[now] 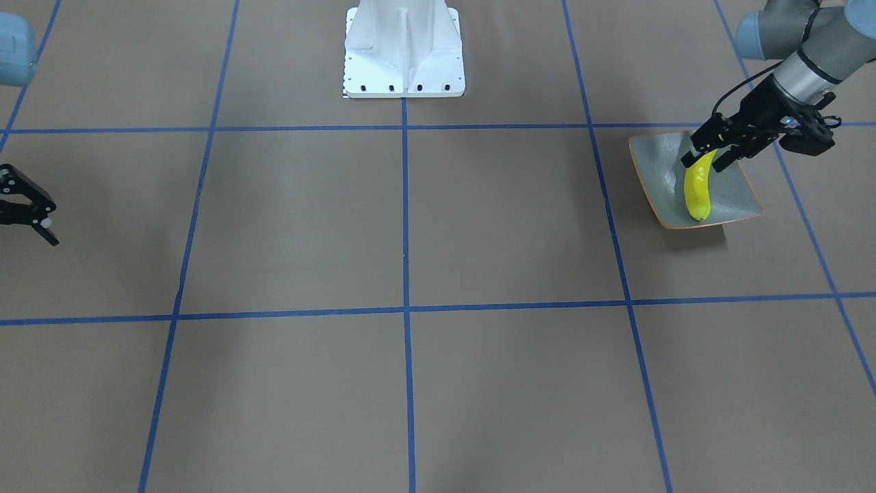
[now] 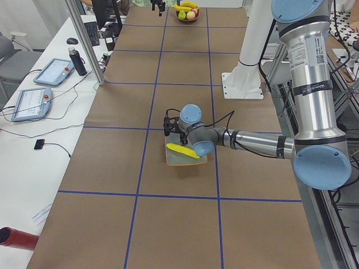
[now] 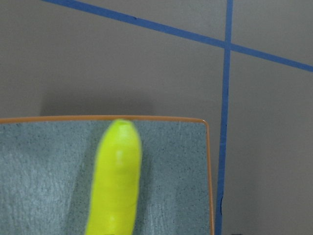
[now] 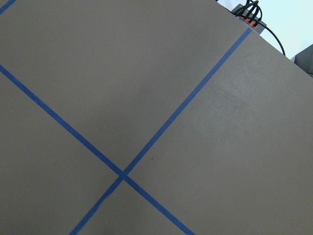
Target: Transfer all bananas from basket to plate
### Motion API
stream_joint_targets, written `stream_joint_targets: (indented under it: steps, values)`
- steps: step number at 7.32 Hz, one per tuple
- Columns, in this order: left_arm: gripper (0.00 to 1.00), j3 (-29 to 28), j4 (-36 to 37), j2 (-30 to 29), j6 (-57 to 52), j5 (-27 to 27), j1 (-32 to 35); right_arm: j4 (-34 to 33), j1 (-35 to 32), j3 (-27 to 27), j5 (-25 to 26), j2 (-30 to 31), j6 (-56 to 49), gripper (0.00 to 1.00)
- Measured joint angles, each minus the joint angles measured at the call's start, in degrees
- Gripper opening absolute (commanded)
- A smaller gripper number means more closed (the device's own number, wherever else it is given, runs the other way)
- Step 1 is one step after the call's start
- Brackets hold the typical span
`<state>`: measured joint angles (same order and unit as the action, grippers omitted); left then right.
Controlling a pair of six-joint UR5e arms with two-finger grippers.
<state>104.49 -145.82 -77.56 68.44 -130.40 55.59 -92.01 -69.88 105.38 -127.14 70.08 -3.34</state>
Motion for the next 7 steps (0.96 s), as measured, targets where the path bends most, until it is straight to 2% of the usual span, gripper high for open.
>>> stream_joint_targets:
  steps: [2,4,7]
  values:
    - [1.00,0.74,0.19,-0.49,-1.27,-3.28,4.76,0.18,-2.66,0.09,-1.58,3.28,-0.79,1.00]
    - [1.00,0.64,0.27,-0.40,-5.41,-3.91,6.27,0.39,-8.14,-0.21,-2.63,10.23,-6.75,1.00]
    - [1.00,0.84,0.09,-0.27,-6.80,-3.61,6.46,2.94,-19.00,-7.14,-2.75,20.65,-11.25,1.00]
